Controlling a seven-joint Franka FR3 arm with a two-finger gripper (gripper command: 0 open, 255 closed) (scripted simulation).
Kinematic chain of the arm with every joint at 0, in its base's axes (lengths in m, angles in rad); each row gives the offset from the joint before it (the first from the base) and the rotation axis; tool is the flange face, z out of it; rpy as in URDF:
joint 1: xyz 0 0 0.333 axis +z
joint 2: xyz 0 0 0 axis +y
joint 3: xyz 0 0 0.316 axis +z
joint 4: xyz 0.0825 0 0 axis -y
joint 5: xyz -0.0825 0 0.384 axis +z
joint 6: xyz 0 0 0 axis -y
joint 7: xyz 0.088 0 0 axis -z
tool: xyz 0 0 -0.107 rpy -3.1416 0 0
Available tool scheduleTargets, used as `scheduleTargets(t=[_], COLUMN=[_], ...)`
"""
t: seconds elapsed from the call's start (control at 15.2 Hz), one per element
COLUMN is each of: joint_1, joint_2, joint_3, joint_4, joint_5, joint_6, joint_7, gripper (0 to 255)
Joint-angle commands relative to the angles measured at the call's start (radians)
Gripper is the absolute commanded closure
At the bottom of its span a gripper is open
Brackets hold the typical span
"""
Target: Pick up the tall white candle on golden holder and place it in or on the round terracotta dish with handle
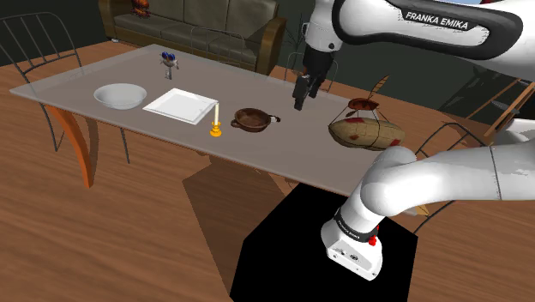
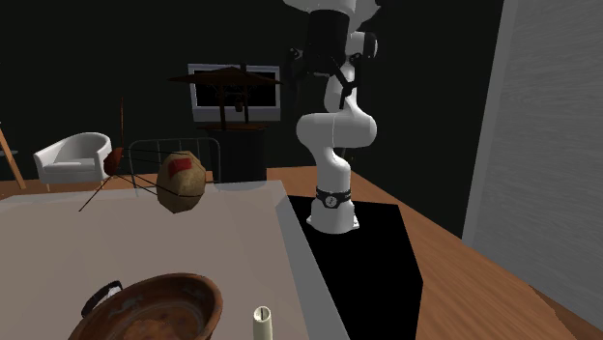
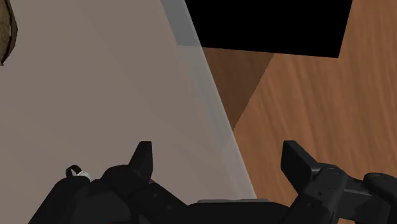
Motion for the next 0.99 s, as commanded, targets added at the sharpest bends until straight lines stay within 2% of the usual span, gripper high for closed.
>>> scheduleTargets(t=[0.0,0.46,0.92], joint_1=[0.0,-0.014,-0.039], joint_2=[0.0,0.139,0.356], joint_3=[0.0,0.021,0.049], joint_4=[0.0,-0.094,-0.101], joint_5=[0.0,0.016,0.007], joint_6=[0.0,0.33,0.652], joint_7=[0.0,0.079,0.164], gripper=[0,0,0])
